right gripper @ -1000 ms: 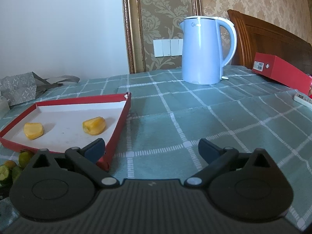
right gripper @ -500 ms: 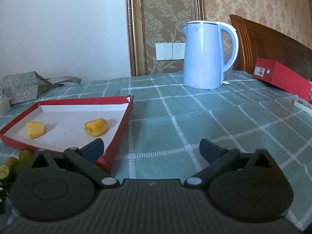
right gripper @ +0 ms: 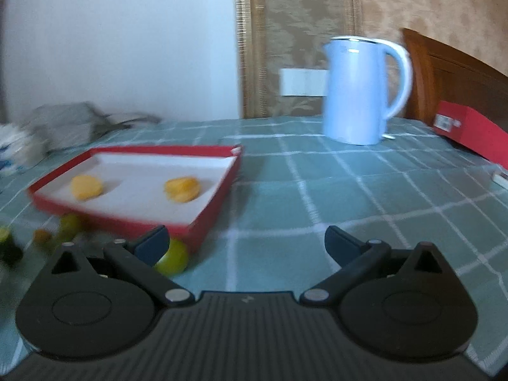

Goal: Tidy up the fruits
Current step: 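Grasp the cut sugarcane piece with the right gripper while the left holds the cucumber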

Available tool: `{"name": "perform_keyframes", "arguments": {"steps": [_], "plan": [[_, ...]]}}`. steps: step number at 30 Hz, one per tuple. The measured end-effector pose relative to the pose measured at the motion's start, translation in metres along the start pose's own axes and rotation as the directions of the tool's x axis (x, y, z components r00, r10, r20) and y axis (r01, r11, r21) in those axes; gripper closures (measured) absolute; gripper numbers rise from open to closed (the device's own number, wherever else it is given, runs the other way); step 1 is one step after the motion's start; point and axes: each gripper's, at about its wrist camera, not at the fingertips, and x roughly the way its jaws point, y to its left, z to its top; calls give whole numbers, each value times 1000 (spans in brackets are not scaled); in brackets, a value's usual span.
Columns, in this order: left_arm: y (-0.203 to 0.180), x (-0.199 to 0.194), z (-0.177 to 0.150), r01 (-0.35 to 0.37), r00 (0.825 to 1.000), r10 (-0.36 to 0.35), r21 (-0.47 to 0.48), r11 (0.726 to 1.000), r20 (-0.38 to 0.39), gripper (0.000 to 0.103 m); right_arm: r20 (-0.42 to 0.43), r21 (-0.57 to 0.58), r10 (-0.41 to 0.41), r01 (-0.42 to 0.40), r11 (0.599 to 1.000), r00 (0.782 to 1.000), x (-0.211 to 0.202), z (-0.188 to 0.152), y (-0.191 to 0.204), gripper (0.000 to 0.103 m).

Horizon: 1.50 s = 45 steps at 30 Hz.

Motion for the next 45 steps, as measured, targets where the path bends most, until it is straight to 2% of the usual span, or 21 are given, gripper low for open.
{"name": "perform_keyframes", "arguments": {"steps": [4, 9, 10, 12, 17, 21, 27, 35, 40, 42, 43, 45], "plan": [[28, 4, 0, 7, 1000, -10, -121, 993, -19, 71, -72, -92, 118, -124, 988, 990, -7, -12, 14, 4], [31, 5, -1, 1, 1000, -4, -130, 991, -23, 71, -150, -142, 144, -166, 976, 978, 7, -19, 34, 19], [31, 5, -1, 4, 1000, -7, -134, 991, -24, 70, -166, -142, 161, -185, 972, 973, 11, -18, 37, 27], [33, 7, -1, 13, 999, -18, -144, 989, -30, 69, -180, -131, 185, -210, 969, 966, 15, -17, 40, 29], [32, 7, -1, 14, 999, -18, -143, 990, -32, 69, -179, -173, 180, -211, 962, 967, 24, -14, 51, 39], [32, 7, -1, 15, 999, -20, -145, 989, -32, 69, -179, -190, 194, -228, 955, 965, 28, -10, 60, 39], [32, 7, -2, 14, 999, -19, -143, 990, -32, 68, -158, -228, 156, -190, 955, 975, 37, -8, 68, 40], [32, 7, -2, 14, 999, -19, -143, 990, -32, 68, -157, -241, 135, -170, 956, 978, 23, -15, 65, 42], [32, 7, -2, 14, 999, -19, -143, 990, -32, 68, -170, -217, 174, -209, 953, 970, 13, -20, 59, 42], [32, 7, -2, 15, 999, -20, -145, 989, -32, 68, -174, -226, 198, -234, 945, 965, 15, -19, 60, 50], [32, 7, -1, 16, 999, -20, -145, 989, -31, 68, -174, -237, 214, -252, 938, 961, 17, -17, 62, 59], [32, 7, -2, 15, 999, -20, -144, 989, -32, 68, -179, -246, 235, -275, 929, 955, 21, -15, 65, 63]]}}
